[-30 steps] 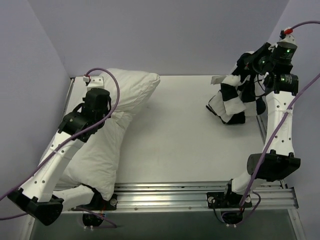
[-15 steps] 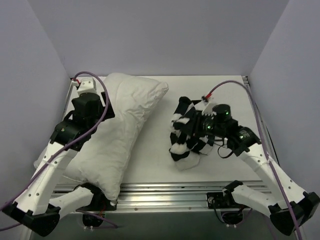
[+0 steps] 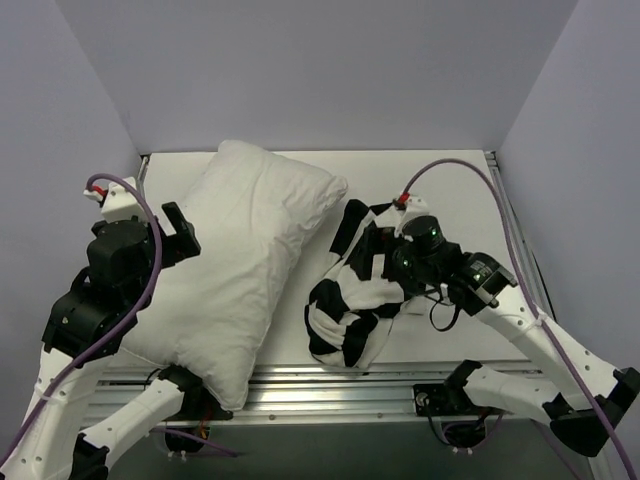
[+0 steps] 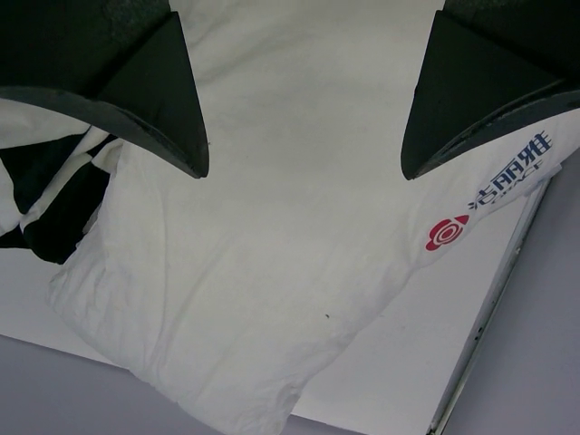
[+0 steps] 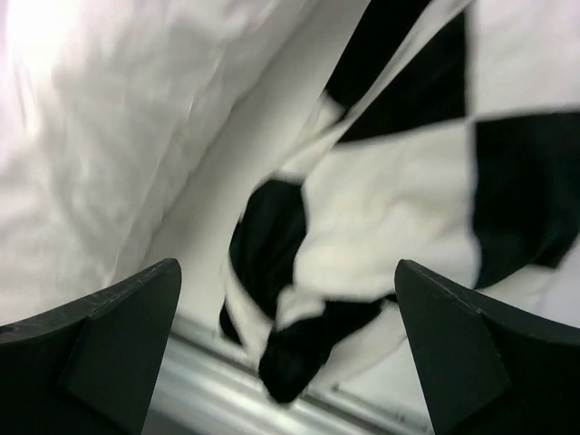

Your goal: Remove the pillowcase from the pillow

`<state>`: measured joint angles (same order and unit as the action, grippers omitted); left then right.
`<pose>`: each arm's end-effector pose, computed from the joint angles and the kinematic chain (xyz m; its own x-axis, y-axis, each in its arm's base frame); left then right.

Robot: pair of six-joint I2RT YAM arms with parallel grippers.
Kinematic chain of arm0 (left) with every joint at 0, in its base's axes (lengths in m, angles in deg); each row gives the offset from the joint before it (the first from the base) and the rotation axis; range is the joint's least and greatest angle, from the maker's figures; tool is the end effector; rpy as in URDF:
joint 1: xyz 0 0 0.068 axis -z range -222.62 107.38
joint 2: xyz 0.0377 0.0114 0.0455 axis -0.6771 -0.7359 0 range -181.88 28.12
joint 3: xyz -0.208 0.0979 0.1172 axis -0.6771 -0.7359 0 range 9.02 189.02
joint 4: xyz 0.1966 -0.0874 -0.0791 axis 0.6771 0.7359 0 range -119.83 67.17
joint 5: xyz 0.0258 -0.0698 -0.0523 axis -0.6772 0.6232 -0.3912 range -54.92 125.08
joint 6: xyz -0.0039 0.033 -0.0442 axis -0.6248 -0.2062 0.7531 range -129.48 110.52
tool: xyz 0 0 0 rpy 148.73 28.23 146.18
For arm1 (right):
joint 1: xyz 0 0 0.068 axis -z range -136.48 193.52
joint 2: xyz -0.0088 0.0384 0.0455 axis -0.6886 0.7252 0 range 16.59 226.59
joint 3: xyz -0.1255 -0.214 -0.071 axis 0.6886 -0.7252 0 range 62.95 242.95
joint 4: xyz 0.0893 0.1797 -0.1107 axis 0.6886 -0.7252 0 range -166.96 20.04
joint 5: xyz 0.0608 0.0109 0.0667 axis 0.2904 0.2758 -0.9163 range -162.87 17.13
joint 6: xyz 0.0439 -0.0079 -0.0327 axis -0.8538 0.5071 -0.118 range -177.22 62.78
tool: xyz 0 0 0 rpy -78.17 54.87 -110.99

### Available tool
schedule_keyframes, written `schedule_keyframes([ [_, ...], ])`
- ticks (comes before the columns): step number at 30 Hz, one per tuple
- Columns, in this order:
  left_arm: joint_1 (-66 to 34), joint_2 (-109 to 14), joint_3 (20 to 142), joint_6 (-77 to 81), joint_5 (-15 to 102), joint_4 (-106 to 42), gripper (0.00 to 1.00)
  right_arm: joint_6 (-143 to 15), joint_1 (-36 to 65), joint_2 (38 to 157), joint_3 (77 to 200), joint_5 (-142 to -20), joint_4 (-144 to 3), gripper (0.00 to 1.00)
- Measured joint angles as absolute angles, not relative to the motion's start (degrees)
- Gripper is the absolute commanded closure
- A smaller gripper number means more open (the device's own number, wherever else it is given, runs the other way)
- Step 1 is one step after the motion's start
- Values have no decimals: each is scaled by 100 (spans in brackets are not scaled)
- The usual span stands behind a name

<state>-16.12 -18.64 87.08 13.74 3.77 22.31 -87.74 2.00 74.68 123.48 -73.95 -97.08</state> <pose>0.0959 -0.0259 0.4174 -0.2715 -0.2410 -0.9318 -0.1747 0.9644 -0.1985 0.1474 0.1314 0.3469 -0.6123 0.1360 -0.7788 -0.4233 0.7756 0.4683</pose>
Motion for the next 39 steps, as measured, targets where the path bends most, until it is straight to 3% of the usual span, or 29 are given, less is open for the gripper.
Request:
schedule_keyframes([
  [6,-1612,-1932,8708,1368,369,2511,6,-8309,2021,8128,13741,-6462,-9758,0],
  [10,-1612,-1840,8708,1361,259,2670,6,-8153,3437,8156,13867,-6208,-9859,0],
  [13,-1612,-1598,8708,1302,126,2782,6,-8088,3859,7890,13876,-5895,-10016,0],
  [25,-1612,-253,9018,830,45,3090,6,-7493,3420,5055,14009,-4680,-10189,0],
  [39,-1612,691,8481,461,-261,3044,6,-6938,3057,3783,13419,-4431,-10239,0],
])
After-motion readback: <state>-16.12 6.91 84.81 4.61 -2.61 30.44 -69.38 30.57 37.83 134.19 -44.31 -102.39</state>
